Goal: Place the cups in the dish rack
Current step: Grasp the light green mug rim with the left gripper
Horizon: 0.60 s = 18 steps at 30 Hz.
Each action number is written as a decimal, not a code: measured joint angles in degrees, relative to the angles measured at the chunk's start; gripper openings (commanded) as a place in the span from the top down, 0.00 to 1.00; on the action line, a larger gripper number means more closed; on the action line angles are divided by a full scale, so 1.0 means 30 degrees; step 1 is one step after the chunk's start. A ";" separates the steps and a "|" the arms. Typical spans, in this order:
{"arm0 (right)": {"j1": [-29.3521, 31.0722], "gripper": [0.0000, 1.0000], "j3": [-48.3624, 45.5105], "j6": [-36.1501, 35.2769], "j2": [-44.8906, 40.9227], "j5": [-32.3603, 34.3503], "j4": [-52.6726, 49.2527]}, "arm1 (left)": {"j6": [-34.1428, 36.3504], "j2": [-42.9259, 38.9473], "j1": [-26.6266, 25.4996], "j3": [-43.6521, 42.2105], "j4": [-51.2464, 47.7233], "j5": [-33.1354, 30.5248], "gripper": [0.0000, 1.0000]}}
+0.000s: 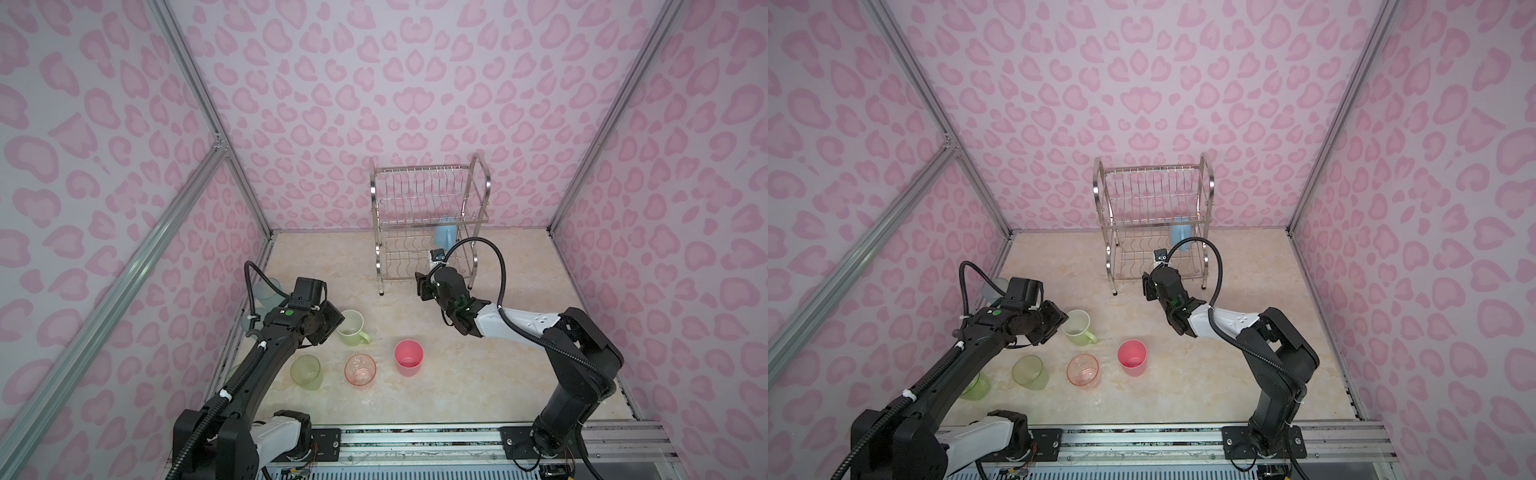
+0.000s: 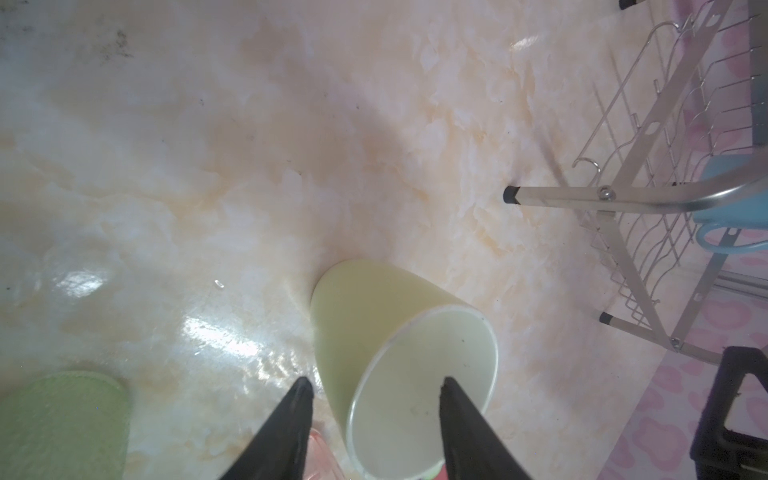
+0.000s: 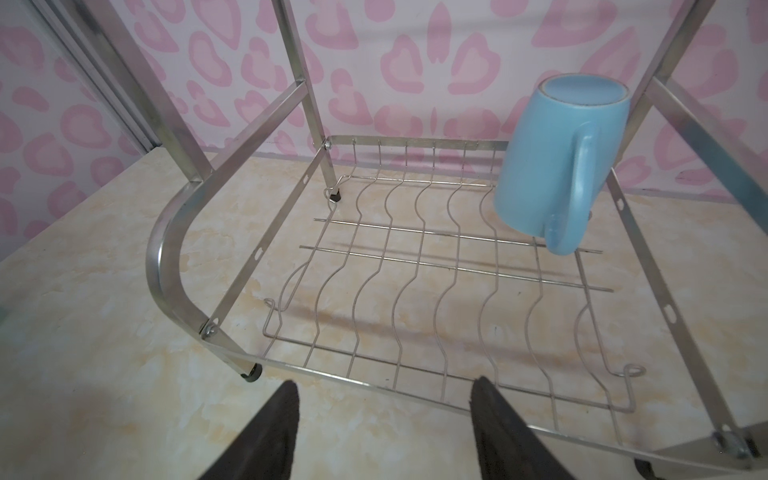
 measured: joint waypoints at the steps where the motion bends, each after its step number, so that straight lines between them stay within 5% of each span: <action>1: 0.0022 0.36 0.0000 0.0066 -0.0073 0.0066 -0.0160 | -0.0146 0.0080 -0.0117 0.0000 -0.0102 0.0000 0.50; 18: 0.0525 0.37 0.0532 0.0321 -0.0270 0.0408 -0.1071 | -0.1406 0.0867 -0.1625 -0.0262 -0.0284 -0.0641 0.63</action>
